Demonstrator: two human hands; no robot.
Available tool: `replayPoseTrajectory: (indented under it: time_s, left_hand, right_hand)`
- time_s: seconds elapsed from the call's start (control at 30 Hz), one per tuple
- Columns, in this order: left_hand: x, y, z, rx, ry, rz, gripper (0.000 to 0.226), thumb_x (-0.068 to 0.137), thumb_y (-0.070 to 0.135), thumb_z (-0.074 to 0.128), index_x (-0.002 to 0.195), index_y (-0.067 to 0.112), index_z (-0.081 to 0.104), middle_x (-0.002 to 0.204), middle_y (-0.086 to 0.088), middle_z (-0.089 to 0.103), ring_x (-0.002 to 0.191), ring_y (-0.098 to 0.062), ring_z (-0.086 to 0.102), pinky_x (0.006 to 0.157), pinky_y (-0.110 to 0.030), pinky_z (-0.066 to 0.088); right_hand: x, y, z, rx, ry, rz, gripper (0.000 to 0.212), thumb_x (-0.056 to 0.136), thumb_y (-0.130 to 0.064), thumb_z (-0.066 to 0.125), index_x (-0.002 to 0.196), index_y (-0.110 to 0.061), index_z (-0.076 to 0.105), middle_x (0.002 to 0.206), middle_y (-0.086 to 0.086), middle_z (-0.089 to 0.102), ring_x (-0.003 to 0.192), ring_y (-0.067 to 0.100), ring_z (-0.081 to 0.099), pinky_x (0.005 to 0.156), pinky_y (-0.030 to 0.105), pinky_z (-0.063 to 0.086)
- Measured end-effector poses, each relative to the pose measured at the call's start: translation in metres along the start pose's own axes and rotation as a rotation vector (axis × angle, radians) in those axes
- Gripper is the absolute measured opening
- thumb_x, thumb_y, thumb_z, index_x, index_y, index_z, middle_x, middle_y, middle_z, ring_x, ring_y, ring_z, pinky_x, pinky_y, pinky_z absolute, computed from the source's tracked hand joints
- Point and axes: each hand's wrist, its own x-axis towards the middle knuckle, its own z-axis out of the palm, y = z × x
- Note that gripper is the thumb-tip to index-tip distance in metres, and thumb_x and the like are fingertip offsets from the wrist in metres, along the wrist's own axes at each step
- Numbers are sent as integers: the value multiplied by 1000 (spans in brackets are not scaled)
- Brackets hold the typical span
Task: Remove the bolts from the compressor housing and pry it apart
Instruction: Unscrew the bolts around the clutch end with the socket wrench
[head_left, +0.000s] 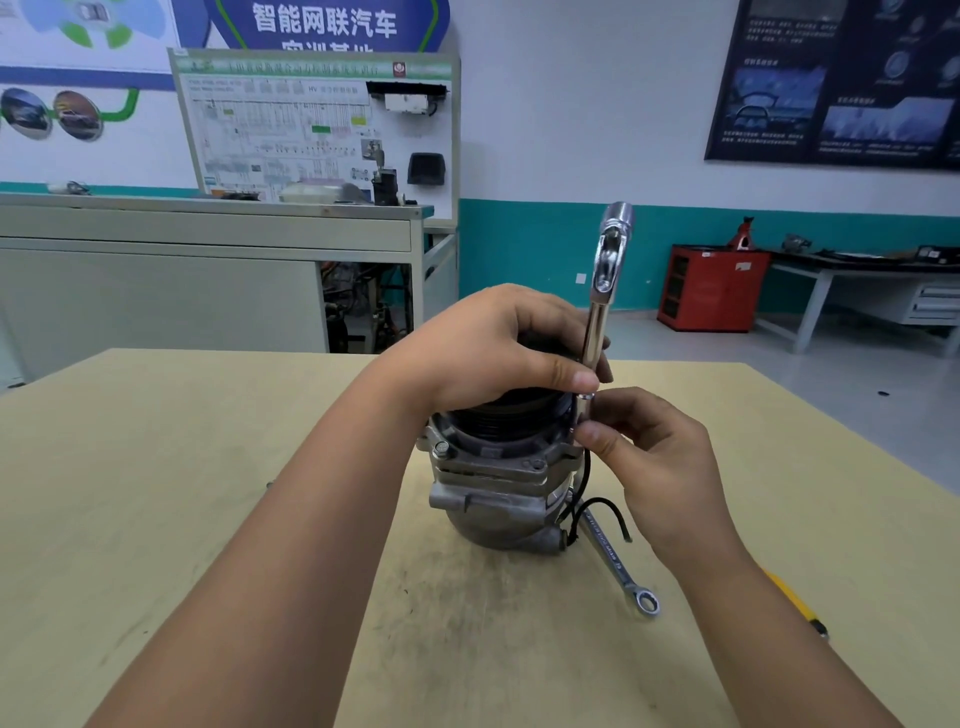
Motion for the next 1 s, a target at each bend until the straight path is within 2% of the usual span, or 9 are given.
replayPoseTrajectory:
  time_s: [0.07,0.23,0.37,0.43,0.57,0.67,0.8,0.93,1.0]
  left_hand:
    - [0,-1,0,-8,18,-20,12,78,18,76,83,28,74,100,9,70,98,-1,61,92,-21,44]
    - [1,-4,2,-8,48,-69,8,75,22,79,82,21,74,98,2,72,94,-10,64,88,-27,46]
    - [2,-3,4,-11,78,-77,13,73,25,80,82,19,74,95,-1,72,92,-13,64,85,-25,48]
    - [2,-3,5,-12,93,-82,18,71,28,81,84,18,74,90,0,71,89,-13,65,82,-24,49]
    - [3,-4,6,0,112,-82,22,71,28,81,88,15,74,87,0,70,85,-15,65,77,-22,49]
    - [3,-4,7,-3,122,-84,29,71,28,81,91,9,72,87,-5,69,85,-18,64,74,-24,49]
    - [4,-4,7,-11,120,-102,26,71,28,80,84,8,70,91,7,71,85,-7,65,74,-16,48]
    - [4,-5,7,-6,125,-94,23,71,27,80,73,10,65,96,1,72,88,-10,65,78,-21,48]
    - [4,-5,8,12,131,-92,24,71,29,81,74,11,65,97,-3,72,89,-15,65,80,-26,48]
  right_hand:
    - [0,0,-1,25,5,-5,41,76,5,69,71,-36,68,73,-13,68,73,2,63,68,12,48]
    - [1,0,-1,44,4,2,35,79,2,67,70,-32,68,73,-12,69,73,1,62,70,13,48]
    - [2,0,-3,3,-18,-44,32,81,-2,66,73,-34,68,82,-11,68,83,8,62,78,24,49]
    - [2,0,-4,10,-19,-84,27,79,-1,65,75,-27,67,86,-10,65,87,8,61,79,24,49]
    - [2,1,-5,9,-33,-63,22,82,1,62,76,-20,67,79,-4,64,80,9,59,75,21,47]
    - [0,-2,-3,30,-31,-20,13,83,-14,62,81,-25,69,80,-3,68,80,10,62,75,22,49]
    - [-1,-7,-5,78,13,-16,14,73,-30,63,86,-31,67,80,-8,70,76,5,65,71,15,50]
    - [-1,-7,-5,34,32,-22,18,70,-16,74,80,-25,64,75,-12,68,72,2,63,70,15,49]
    - [-2,-6,-3,-43,49,-22,31,67,-6,79,79,-30,63,78,-12,69,74,3,63,77,26,50]
